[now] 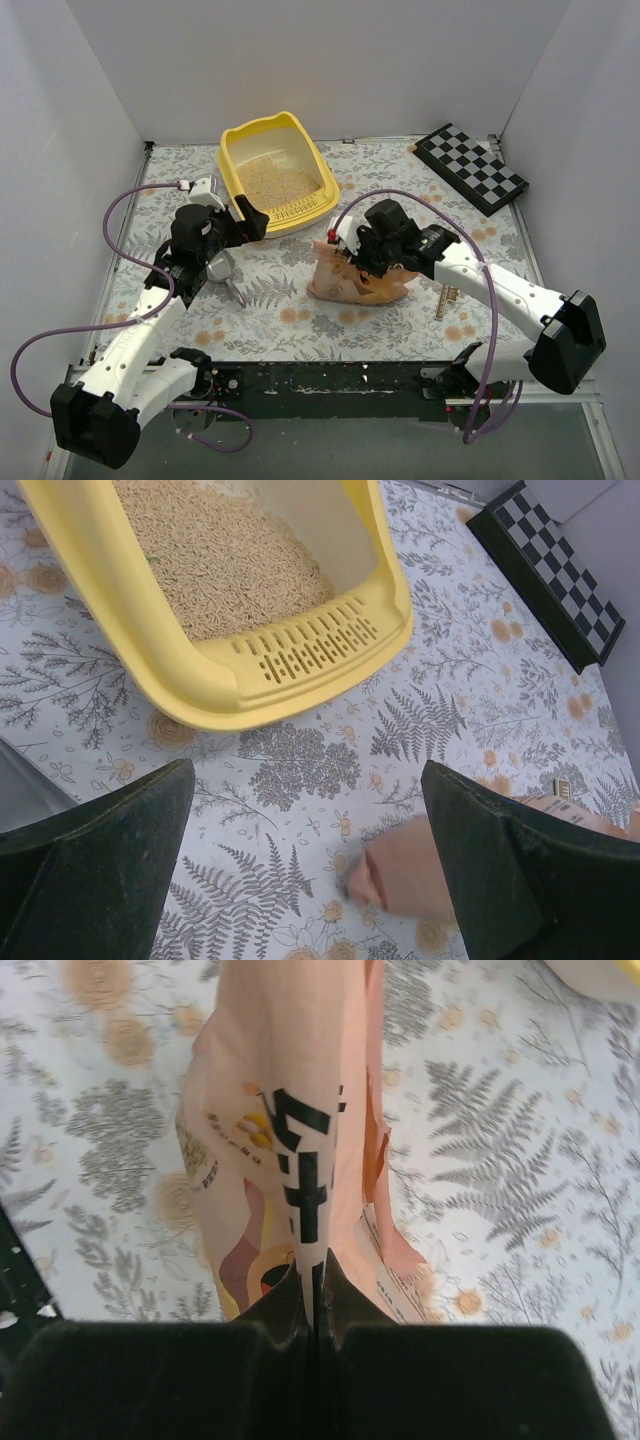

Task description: Fill the litter box with clean litter

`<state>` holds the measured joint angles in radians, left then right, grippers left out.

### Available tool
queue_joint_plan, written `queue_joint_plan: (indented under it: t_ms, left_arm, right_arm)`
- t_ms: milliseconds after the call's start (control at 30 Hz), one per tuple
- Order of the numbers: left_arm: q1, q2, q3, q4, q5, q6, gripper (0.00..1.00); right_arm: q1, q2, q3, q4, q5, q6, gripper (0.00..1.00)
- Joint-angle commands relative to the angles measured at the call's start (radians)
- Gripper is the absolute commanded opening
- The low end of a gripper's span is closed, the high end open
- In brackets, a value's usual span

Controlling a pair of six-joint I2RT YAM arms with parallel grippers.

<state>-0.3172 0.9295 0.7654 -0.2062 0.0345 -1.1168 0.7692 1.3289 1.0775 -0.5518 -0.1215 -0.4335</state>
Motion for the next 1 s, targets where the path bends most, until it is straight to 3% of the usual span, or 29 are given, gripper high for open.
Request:
queue_joint_plan:
  t_ms: [0,233,533,767,833,967]
  left_arm:
    - [0.000,-0.038,-0.009,-0.004,-0.064,0.002,0.98]
    - [0.000,-0.040,0.003,-0.008,-0.003,0.020,0.98]
    - [0.000,-0.004,0.081,-0.090,-0.021,0.002,0.98]
    - [0.000,0.048,0.060,-0.113,-0.008,-0.015,0.98]
    - [0.000,0.066,0.049,-0.110,0.008,-0.020,0.98]
    - [0.001,0.112,0.051,-0.116,0.073,-0.031,0.98]
  right_arm:
    - [0.064,-0.085,0.007,0.205,-0.185,-0.097,0.01]
    - [0.134,0.035,0.097,0.289,-0.138,-0.132,0.01]
    - [0.189,0.139,0.298,0.251,-0.089,-0.169,0.01]
    - [0.199,0.197,0.240,0.277,-0.112,-0.143,0.01]
    - [0.199,0.200,0.216,0.288,-0.129,-0.133,0.24]
    - [0.199,0.194,0.196,0.312,-0.067,-0.085,0.53]
